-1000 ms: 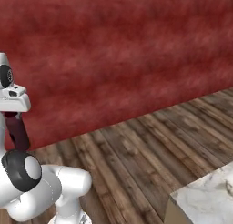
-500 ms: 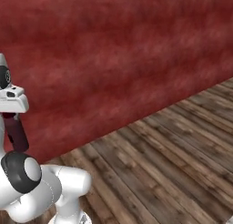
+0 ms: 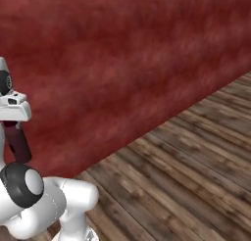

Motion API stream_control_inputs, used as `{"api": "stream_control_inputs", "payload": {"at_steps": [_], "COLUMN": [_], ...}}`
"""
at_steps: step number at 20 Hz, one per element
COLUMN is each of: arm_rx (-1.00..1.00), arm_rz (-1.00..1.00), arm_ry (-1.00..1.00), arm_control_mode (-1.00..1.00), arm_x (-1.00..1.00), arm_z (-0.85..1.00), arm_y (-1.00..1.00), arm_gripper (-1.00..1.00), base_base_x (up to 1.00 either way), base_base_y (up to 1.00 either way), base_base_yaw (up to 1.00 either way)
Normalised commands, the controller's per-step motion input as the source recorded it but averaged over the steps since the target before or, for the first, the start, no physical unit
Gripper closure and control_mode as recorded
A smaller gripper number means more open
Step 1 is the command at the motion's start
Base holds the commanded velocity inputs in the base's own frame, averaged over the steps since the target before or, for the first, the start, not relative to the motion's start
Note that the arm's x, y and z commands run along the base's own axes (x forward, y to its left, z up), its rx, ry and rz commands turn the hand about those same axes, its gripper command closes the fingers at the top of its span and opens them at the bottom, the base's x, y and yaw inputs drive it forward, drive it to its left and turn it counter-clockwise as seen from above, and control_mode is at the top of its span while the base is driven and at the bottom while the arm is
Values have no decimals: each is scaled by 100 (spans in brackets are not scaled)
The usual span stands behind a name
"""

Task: There is a wine glass and glass cup on the dining counter. Place the wine bottle next to the wine glass and the juice bottle next to the glass cup.

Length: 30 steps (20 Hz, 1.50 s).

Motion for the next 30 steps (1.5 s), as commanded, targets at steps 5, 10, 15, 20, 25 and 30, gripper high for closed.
{"api": "stream_control_inputs", "payload": {"at_steps": [5, 10, 15, 20, 25, 30], "arm_rx": [0, 0, 0, 0, 0, 0], "arm_rz": [0, 0, 0, 0, 0, 0], "arm_ry": [0, 0, 0, 0, 0, 0], "arm_control_mode": [100, 100, 100, 100, 100, 100], "arm_x": [0, 0, 0, 0, 0, 0], "arm_z": [0, 0, 0, 0, 0, 0], "arm_y": [0, 0, 0, 0, 0, 0], "arm_gripper": [100, 100, 100, 100, 100, 100], "base_base_x": [76, 68, 56, 51, 57, 73], "base_base_y": [7, 1, 0, 0, 0, 0], "base_base_yaw": [-28, -32, -44, -49, -44, -26]}}
